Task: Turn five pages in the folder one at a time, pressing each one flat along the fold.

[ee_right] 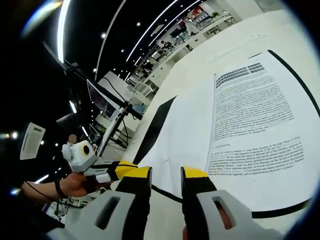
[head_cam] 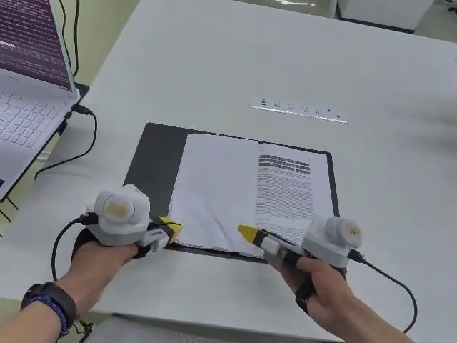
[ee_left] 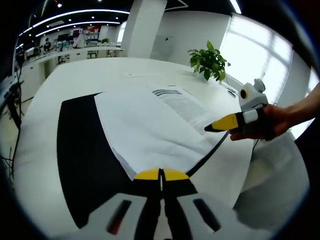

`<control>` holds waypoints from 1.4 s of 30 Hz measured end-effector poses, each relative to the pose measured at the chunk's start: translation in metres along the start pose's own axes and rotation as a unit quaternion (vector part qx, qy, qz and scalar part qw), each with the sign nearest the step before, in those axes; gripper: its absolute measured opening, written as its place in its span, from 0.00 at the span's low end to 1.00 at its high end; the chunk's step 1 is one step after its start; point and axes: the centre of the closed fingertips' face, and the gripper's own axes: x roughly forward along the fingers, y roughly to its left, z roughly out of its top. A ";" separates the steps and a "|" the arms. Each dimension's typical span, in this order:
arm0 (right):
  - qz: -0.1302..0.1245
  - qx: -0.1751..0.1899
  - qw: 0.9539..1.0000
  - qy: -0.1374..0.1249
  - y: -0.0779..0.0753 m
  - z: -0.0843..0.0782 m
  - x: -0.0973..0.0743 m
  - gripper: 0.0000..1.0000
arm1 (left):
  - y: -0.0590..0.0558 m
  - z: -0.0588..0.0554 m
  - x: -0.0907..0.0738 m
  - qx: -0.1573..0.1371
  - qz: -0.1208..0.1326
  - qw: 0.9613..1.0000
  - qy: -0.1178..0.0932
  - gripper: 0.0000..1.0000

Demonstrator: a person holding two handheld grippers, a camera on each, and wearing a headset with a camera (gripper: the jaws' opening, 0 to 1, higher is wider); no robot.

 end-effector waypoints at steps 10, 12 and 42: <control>-0.006 0.002 1.000 0.000 -0.011 0.004 0.000 0.21 | 0.007 -0.032 0.007 -0.016 0.039 0.998 0.054 0.00; -0.008 0.001 1.000 0.001 -0.013 0.005 0.000 0.20 | 0.006 -0.031 0.008 -0.016 0.041 0.998 0.055 0.00; -0.042 -0.048 0.998 -0.019 -0.060 0.073 0.055 0.07 | 0.014 -0.032 0.013 -0.017 0.060 0.996 0.071 0.00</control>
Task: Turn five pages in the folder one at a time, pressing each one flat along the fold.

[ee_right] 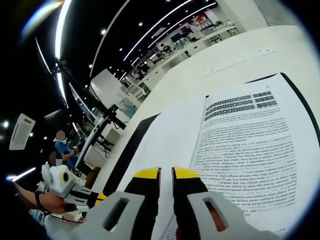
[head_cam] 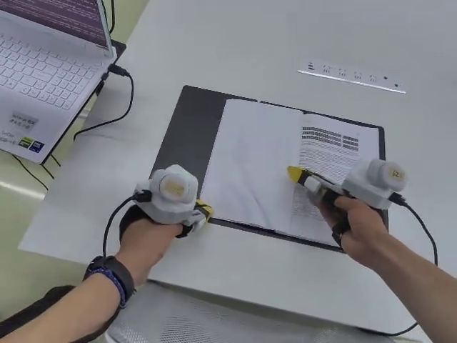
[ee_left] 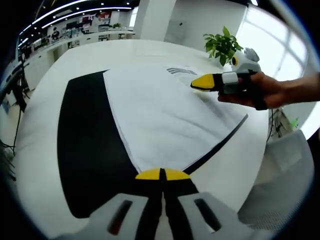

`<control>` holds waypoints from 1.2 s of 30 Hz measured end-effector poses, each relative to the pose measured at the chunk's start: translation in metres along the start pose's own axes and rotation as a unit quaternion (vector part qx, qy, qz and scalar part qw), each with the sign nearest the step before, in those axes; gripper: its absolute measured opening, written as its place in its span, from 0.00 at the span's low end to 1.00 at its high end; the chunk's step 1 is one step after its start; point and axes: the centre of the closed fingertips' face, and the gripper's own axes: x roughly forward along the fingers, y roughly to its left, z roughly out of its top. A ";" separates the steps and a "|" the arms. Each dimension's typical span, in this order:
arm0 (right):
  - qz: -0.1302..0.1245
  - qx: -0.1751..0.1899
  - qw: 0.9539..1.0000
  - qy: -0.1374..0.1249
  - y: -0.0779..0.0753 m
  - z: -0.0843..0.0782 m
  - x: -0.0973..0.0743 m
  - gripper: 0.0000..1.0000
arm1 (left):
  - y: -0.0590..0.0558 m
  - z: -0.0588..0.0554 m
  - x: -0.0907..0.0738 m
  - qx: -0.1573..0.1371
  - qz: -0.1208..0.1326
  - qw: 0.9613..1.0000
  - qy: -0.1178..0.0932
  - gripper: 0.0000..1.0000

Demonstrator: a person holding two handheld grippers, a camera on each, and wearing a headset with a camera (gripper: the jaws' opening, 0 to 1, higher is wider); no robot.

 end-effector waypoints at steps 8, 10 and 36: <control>-0.011 -0.003 1.000 -0.009 0.000 0.006 0.007 0.03 | 0.000 0.000 0.001 -0.001 0.002 1.000 0.006 0.00; -0.015 -0.006 1.000 -0.014 -0.002 0.008 0.008 0.00 | 0.000 0.000 0.001 0.001 0.003 1.000 0.006 0.00; -0.023 0.031 0.997 -0.061 -0.019 0.037 0.029 0.00 | 0.000 0.000 0.000 0.006 0.010 1.000 0.011 0.00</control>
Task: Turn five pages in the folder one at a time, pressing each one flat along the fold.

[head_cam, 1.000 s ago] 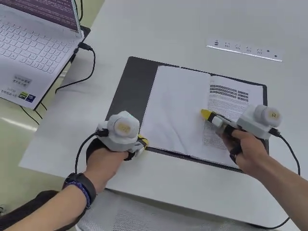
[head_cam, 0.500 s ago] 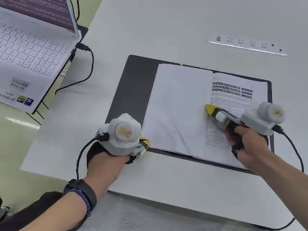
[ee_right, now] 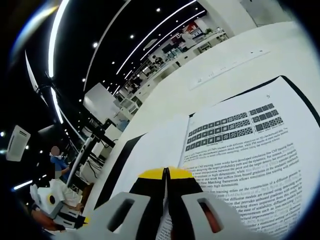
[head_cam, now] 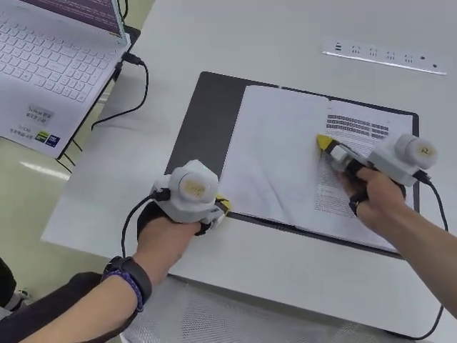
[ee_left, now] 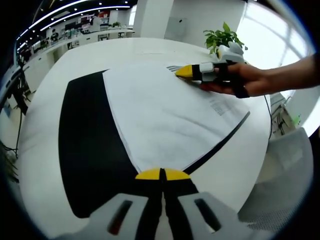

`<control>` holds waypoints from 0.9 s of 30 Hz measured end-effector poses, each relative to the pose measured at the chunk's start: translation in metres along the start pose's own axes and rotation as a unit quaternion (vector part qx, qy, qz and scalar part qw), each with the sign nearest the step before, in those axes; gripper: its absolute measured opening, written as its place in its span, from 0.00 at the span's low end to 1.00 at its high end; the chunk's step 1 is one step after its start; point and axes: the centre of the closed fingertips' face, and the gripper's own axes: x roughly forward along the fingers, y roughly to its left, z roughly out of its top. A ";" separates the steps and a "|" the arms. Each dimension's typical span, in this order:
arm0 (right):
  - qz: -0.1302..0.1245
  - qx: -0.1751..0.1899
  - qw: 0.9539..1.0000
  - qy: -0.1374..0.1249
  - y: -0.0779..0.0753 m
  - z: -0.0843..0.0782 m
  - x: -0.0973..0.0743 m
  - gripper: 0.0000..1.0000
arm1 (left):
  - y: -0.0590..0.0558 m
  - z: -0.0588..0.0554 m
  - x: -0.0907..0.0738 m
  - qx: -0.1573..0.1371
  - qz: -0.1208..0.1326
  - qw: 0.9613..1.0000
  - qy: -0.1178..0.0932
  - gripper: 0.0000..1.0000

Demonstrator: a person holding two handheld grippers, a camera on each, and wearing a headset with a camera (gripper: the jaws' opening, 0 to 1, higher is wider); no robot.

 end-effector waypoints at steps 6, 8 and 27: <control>-0.011 0.014 1.000 -0.024 -0.004 0.012 0.011 0.00 | 0.000 0.000 0.000 0.000 0.003 1.000 0.000 0.00; -0.014 0.021 0.999 -0.032 -0.008 0.016 0.015 0.00 | 0.000 0.000 0.000 0.002 0.003 1.000 0.001 0.00; -0.030 0.059 0.995 -0.080 -0.012 0.044 0.036 0.00 | 0.001 0.000 0.000 -0.008 -0.004 1.000 0.009 0.00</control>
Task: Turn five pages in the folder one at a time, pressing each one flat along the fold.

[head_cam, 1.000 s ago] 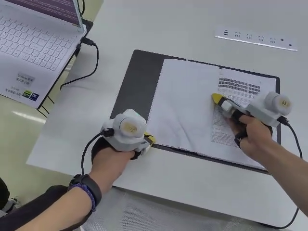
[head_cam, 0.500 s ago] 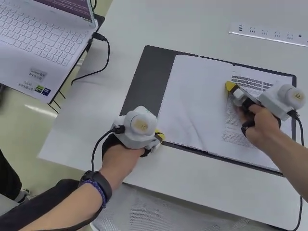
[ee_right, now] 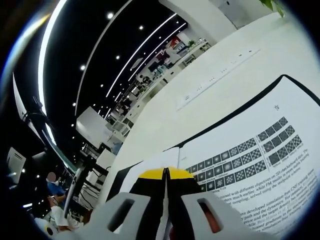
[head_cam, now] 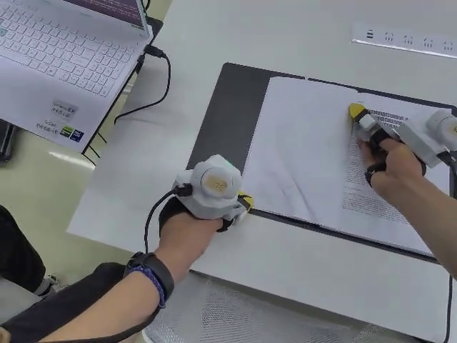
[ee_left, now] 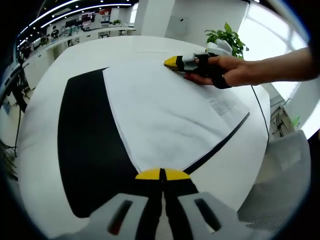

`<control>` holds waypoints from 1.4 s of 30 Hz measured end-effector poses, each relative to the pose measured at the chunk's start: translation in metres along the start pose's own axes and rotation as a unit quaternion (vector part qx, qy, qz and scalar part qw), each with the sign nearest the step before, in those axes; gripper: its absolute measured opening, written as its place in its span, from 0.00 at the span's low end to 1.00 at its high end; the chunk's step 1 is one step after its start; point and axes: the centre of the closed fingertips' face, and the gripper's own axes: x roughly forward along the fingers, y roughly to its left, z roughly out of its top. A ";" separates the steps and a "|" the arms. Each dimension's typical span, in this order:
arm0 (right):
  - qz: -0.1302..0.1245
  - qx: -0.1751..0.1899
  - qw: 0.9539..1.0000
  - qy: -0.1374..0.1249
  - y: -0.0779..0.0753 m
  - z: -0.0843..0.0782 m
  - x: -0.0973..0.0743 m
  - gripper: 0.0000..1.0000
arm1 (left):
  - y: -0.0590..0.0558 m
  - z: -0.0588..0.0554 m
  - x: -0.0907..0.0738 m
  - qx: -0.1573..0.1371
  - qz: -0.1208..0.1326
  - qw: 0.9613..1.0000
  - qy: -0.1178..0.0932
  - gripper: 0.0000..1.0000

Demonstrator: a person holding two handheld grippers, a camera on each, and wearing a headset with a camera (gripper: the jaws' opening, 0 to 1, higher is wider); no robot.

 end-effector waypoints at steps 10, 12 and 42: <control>-0.015 0.017 1.000 -0.015 -0.011 0.018 0.024 0.00 | -0.001 0.000 0.000 0.000 0.003 1.000 0.000 0.00; -0.017 0.017 1.000 -0.015 -0.014 0.022 0.030 0.00 | -0.001 0.000 0.000 -0.001 0.002 1.000 0.000 0.00; 0.017 -0.021 1.000 0.003 -0.002 -0.004 0.004 0.00 | -0.002 0.000 -0.001 0.008 0.005 1.000 0.000 0.00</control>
